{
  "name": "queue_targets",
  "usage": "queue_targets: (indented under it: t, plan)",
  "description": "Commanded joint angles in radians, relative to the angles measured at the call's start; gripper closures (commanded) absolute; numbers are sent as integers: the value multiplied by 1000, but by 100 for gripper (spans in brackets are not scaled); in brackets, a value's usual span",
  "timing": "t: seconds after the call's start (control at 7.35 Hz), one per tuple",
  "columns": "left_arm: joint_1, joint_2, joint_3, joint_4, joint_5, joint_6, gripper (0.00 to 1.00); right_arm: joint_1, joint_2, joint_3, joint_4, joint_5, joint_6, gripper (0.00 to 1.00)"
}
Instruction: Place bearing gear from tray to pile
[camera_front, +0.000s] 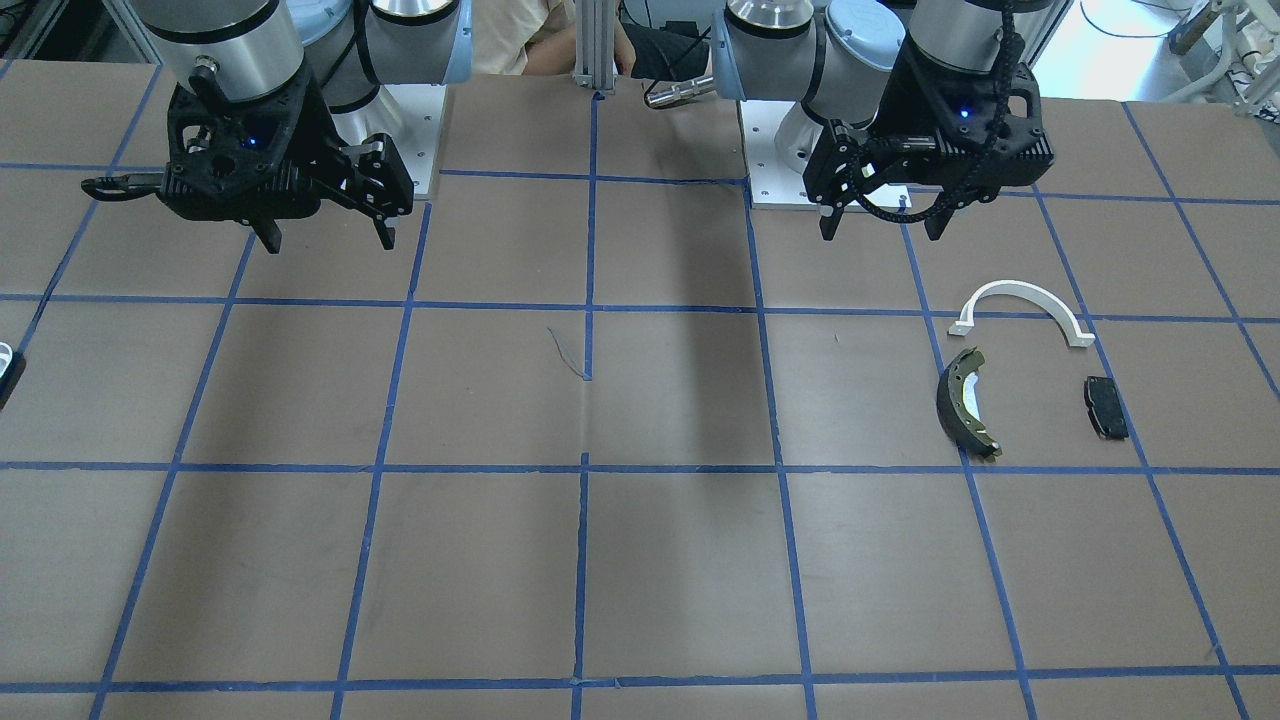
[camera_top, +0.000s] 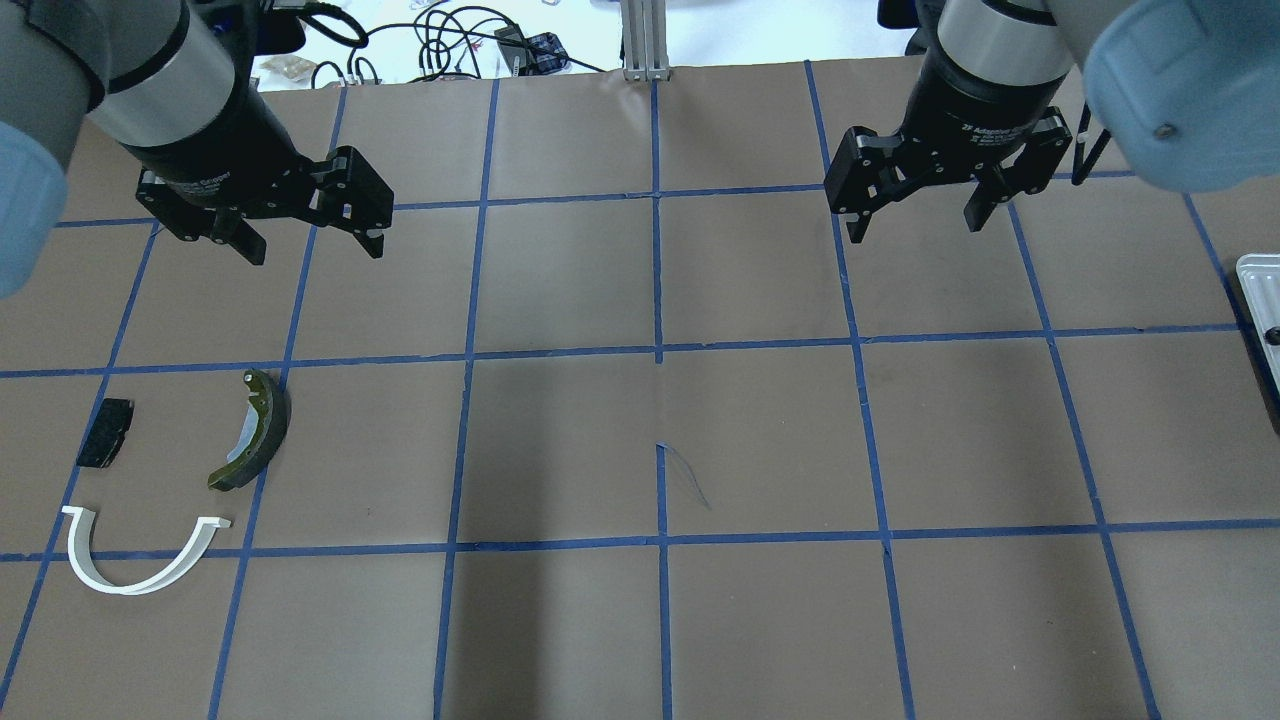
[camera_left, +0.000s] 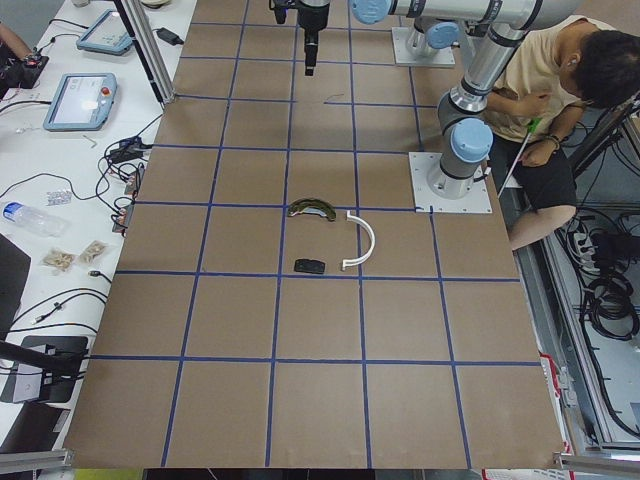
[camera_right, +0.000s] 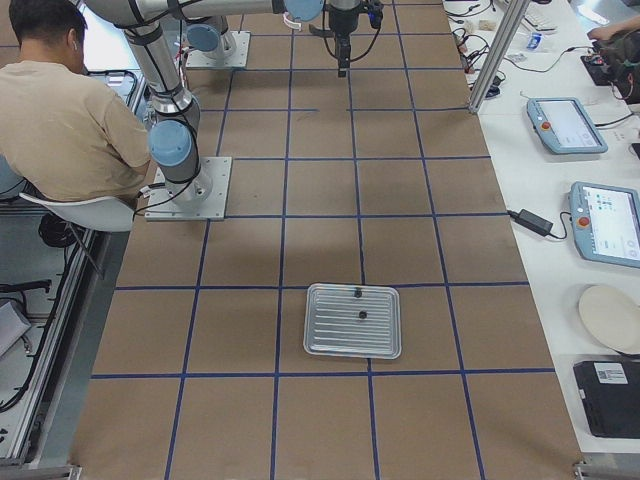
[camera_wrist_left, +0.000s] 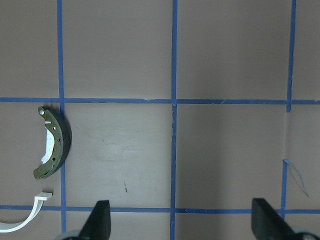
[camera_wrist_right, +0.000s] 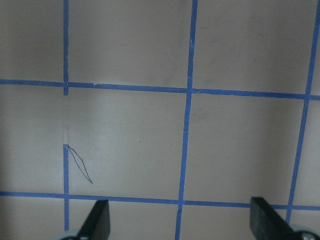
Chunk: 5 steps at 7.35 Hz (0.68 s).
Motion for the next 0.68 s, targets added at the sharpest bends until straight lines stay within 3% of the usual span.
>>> queue_targets:
  t: [0.0, 0.27, 0.54]
  plan:
    - [0, 0, 0, 0, 1, 0, 0, -18, 7, -1, -5, -5, -69, 0]
    - [0, 0, 0, 0, 0, 0, 0, -159, 14, -1, -8, -5, -245, 0]
    - [0, 2, 0, 0, 1, 2, 0, -375, 63, -5, -28, -7, -489, 0]
